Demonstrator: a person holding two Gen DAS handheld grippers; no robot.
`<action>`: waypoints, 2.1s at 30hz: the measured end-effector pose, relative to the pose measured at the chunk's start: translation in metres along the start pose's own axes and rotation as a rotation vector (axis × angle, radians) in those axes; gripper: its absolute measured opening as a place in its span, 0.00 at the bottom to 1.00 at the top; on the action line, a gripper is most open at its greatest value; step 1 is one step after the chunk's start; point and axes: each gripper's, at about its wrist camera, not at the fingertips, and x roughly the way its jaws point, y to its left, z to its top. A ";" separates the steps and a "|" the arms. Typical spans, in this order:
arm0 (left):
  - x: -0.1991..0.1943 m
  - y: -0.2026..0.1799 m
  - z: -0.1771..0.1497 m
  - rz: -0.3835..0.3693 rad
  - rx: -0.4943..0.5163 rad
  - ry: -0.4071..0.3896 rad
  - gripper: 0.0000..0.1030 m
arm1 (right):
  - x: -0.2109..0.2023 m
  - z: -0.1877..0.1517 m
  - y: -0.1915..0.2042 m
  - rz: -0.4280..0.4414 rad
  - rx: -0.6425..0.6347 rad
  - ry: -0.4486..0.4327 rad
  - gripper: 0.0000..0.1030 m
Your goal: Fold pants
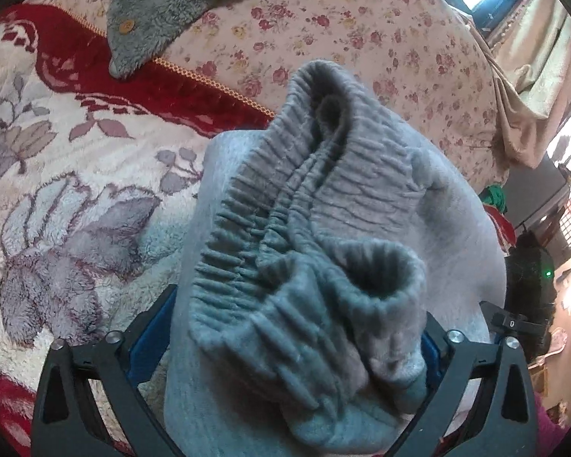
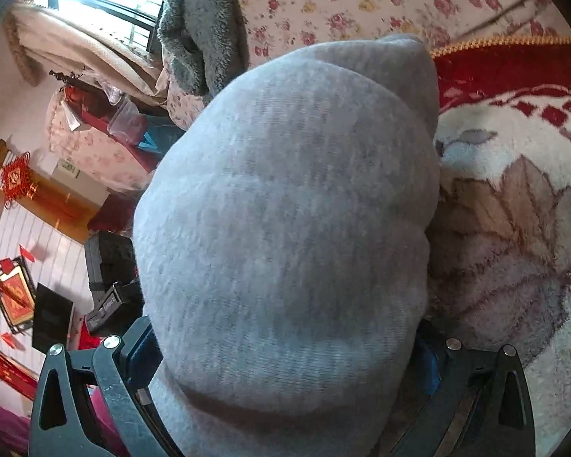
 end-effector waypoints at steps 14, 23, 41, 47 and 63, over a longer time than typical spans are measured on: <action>-0.021 -0.067 -0.009 0.026 0.045 -0.075 0.75 | -0.037 0.004 0.029 -0.067 -0.075 -0.026 0.97; 0.000 -0.163 -0.023 -0.075 0.126 -0.064 0.75 | -0.131 0.004 0.009 -0.181 -0.061 -0.110 0.97; 0.044 -0.222 -0.068 0.008 0.235 0.023 0.81 | -0.182 -0.029 -0.073 -0.286 0.110 -0.136 1.00; 0.028 -0.230 -0.070 0.099 0.314 -0.030 0.91 | -0.191 -0.032 -0.062 -0.351 0.097 -0.127 1.00; -0.026 -0.274 -0.072 0.241 0.445 -0.203 0.91 | -0.244 -0.051 0.001 -0.646 -0.038 -0.265 1.00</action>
